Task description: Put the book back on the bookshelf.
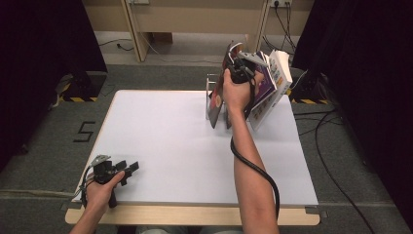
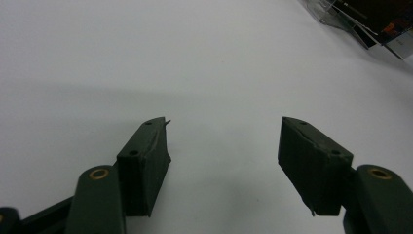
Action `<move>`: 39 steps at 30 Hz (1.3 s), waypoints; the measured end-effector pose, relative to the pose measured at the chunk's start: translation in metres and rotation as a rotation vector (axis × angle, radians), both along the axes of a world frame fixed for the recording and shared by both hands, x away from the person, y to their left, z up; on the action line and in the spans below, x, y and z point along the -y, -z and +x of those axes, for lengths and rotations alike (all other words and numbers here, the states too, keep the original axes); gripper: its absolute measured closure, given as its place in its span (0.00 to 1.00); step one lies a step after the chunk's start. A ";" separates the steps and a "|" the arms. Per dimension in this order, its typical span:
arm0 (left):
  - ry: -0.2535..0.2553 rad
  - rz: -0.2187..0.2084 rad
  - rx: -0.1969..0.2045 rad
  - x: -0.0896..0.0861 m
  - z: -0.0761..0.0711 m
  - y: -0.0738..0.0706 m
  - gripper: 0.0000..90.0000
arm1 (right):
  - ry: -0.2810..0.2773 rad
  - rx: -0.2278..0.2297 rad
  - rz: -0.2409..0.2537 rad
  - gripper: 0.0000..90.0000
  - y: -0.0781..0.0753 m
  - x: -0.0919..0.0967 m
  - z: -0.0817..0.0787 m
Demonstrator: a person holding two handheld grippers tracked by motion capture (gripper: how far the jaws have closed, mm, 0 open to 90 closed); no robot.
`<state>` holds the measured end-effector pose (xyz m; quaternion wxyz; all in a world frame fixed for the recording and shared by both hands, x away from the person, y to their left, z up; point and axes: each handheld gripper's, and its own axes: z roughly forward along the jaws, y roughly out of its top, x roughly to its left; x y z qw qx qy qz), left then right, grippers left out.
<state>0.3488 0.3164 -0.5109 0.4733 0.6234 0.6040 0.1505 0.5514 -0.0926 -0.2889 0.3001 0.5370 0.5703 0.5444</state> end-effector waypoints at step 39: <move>0.002 0.004 0.003 0.003 0.000 0.000 0.38 | 0.021 -0.184 -0.041 0.84 0.000 0.021 -0.004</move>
